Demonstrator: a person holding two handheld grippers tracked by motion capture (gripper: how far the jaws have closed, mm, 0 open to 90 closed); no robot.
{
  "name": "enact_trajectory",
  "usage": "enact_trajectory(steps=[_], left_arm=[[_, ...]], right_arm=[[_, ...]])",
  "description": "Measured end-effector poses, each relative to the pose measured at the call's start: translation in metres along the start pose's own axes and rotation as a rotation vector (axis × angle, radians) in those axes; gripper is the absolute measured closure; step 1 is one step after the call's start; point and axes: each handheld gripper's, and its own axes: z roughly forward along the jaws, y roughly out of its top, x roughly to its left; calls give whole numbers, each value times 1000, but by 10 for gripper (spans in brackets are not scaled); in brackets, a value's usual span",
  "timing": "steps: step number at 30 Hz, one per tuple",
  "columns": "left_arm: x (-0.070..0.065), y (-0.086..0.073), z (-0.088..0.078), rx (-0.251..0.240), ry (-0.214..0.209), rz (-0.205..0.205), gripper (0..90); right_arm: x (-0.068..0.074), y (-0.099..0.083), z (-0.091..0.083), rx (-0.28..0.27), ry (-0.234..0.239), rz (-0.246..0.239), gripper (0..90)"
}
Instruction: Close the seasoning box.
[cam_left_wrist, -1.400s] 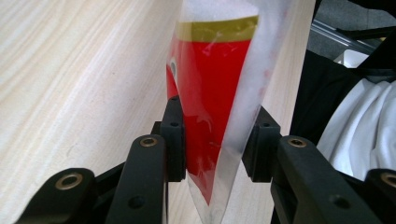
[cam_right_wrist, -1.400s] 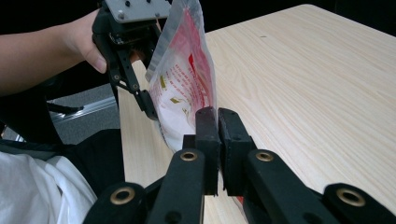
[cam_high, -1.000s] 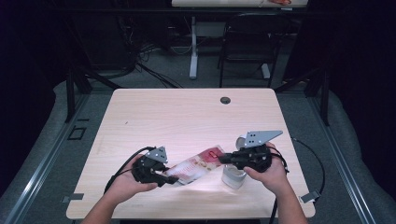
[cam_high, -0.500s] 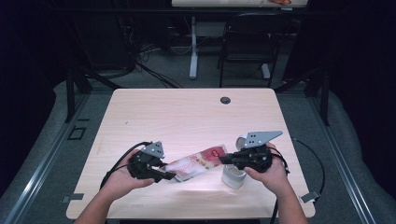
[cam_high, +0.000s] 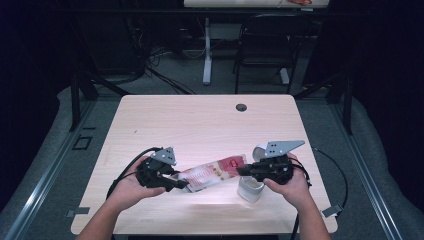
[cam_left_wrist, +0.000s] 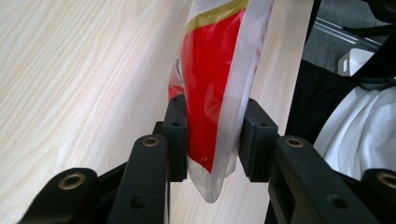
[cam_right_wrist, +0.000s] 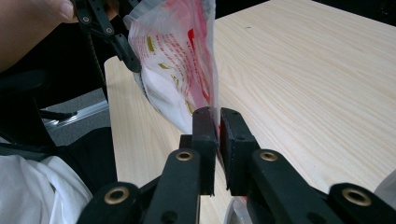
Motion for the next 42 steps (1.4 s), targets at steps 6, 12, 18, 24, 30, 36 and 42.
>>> enact_trajectory(steps=[6,12,18,24,30,36,42], left_arm=[[1,3,-4,-7,2,4,682],[2,5,-7,-13,2,8,683],[2,8,-9,-14,6,7,685],[2,10,-11,-15,-1,9,687],[4,11,-11,-2,5,-1,688],[5,11,-11,1,2,1,688],[5,12,-12,4,-1,2,688]], right_arm=[[-1,-2,0,0,-2,8,848],[-2,-4,0,0,-5,12,845],[-2,-5,1,3,-13,16,828],[0,-3,-2,3,-37,8,790],[1,0,-9,-21,-48,1,758],[4,4,-15,-43,-63,-13,753],[7,5,-16,-36,-78,-26,787]])
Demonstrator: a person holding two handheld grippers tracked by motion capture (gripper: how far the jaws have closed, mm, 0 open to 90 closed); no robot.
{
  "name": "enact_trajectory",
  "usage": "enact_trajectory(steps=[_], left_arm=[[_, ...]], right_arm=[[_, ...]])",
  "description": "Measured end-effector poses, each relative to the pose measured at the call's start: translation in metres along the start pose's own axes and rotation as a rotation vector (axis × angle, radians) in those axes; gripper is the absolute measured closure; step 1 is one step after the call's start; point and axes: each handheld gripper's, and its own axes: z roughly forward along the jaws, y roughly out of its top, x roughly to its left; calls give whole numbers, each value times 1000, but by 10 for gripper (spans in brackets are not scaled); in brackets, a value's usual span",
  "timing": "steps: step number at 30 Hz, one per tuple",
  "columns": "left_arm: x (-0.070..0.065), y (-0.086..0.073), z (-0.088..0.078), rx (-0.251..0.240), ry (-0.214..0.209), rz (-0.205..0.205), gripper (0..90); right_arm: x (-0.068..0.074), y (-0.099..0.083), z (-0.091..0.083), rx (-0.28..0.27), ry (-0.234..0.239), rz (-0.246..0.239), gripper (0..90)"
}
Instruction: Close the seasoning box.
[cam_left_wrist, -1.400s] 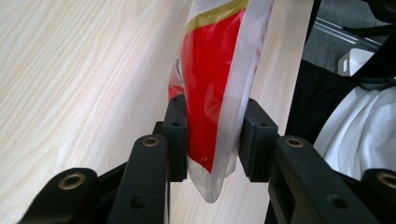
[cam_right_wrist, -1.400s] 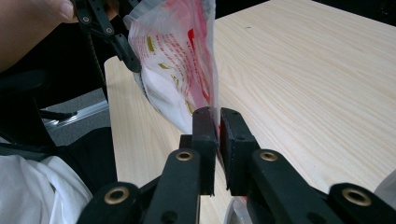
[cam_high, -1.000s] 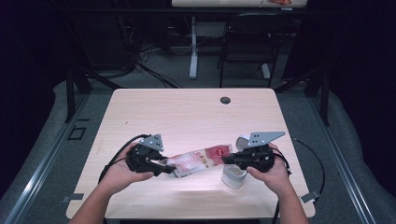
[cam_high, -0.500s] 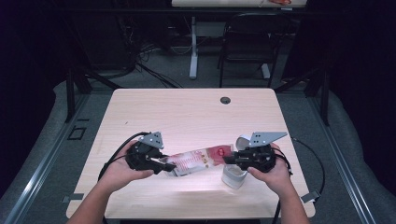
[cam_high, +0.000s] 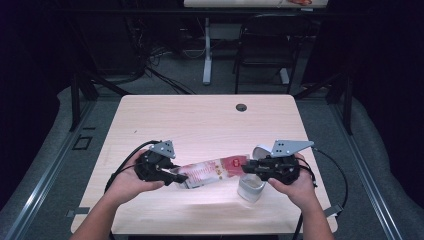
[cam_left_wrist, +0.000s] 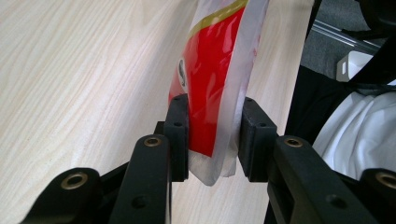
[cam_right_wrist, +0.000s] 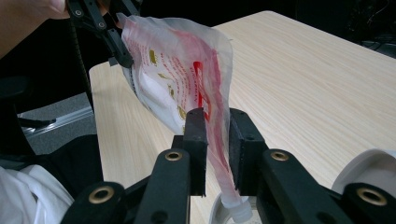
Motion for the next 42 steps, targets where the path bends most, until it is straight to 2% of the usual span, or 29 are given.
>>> enact_trajectory(steps=[5,8,15,33,42], left_arm=[[0,1,-1,2,-4,5,689],[-1,2,-2,0,-4,5,689],[-2,6,-5,-4,1,11,690],[-4,19,-12,-2,2,18,693],[-7,32,-18,9,21,34,698]], right_arm=[[2,3,-3,-8,-3,-11,786],[2,2,-4,-3,-14,-21,861],[-1,0,-6,-7,-5,-14,899],[-6,-4,-11,-15,-1,14,900],[-9,-7,-15,-15,-3,24,900]])
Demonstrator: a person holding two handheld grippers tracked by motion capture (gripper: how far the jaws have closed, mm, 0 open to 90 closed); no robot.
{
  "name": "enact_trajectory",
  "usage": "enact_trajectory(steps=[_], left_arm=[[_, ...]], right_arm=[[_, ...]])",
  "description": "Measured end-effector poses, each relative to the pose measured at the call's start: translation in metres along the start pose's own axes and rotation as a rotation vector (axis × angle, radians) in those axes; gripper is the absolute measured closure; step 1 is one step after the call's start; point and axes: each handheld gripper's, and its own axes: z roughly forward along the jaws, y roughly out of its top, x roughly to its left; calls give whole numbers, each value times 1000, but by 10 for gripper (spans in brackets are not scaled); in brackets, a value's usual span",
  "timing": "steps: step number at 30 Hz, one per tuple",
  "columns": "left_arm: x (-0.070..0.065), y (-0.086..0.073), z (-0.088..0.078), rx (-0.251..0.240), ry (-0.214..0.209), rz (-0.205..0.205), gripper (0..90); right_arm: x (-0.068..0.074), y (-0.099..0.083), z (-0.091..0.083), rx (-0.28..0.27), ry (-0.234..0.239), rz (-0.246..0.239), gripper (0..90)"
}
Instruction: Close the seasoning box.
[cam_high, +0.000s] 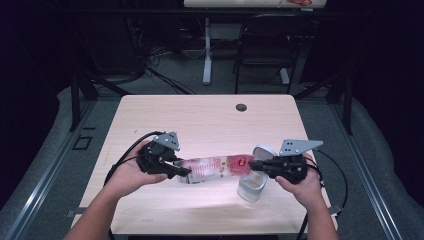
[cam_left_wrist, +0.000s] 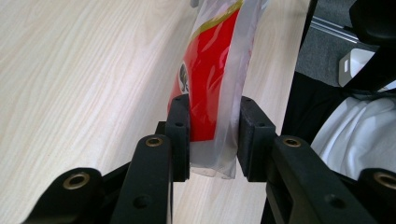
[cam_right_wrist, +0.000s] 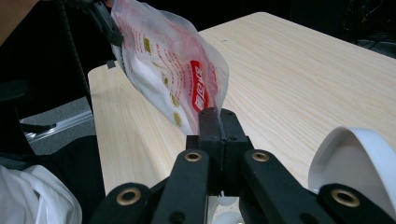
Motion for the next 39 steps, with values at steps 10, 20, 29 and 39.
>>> enact_trajectory(steps=[10,20,29,39], left_arm=[[-1,8,-4,-20,-1,8,703],[0,15,-6,-19,-1,13,708],[1,20,-7,-33,-3,12,709],[1,23,-8,-40,-1,20,712]], right_arm=[[-4,-4,-4,-2,1,16,900],[-7,-7,-6,-1,3,27,900],[-10,-9,-8,0,3,34,900],[-11,-10,-8,0,3,36,900]])
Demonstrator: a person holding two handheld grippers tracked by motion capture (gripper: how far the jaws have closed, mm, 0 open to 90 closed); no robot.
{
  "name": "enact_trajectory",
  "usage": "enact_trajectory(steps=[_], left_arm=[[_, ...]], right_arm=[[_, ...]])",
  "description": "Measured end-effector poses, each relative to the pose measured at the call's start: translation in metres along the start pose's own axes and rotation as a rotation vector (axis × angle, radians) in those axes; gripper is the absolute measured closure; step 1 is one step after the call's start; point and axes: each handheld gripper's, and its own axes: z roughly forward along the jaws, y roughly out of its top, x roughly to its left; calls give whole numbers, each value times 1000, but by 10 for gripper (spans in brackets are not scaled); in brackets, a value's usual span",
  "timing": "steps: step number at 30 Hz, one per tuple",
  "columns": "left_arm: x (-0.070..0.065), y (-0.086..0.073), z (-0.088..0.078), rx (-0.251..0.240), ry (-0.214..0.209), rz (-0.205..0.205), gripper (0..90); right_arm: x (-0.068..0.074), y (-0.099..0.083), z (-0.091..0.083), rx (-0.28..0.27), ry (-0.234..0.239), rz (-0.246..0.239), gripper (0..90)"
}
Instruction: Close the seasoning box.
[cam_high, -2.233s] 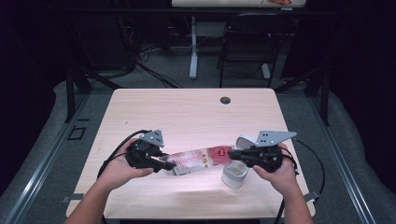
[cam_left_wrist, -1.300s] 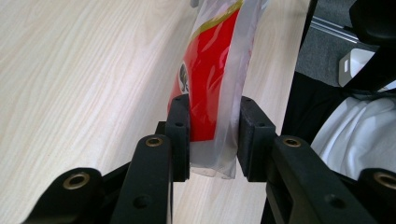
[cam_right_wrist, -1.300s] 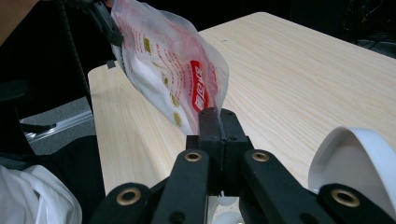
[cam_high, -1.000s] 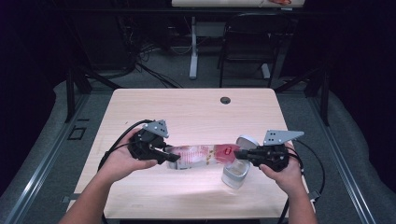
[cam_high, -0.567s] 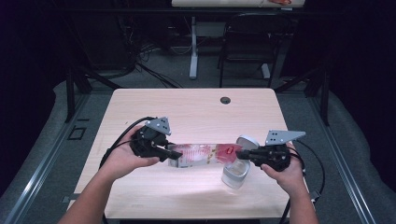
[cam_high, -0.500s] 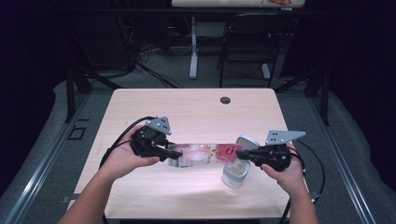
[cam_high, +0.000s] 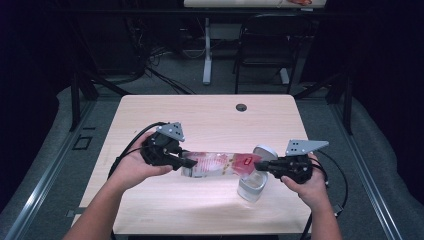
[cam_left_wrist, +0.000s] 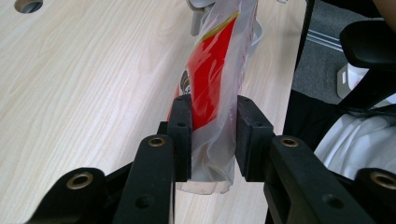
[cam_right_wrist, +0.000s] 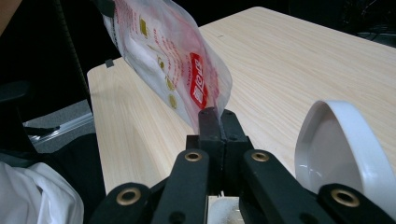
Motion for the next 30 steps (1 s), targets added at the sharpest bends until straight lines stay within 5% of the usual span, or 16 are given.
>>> enact_trajectory(steps=[30], left_arm=[[1,14,-2,-31,-4,23,742]], right_arm=[[1,-7,-6,1,-18,15,900]])
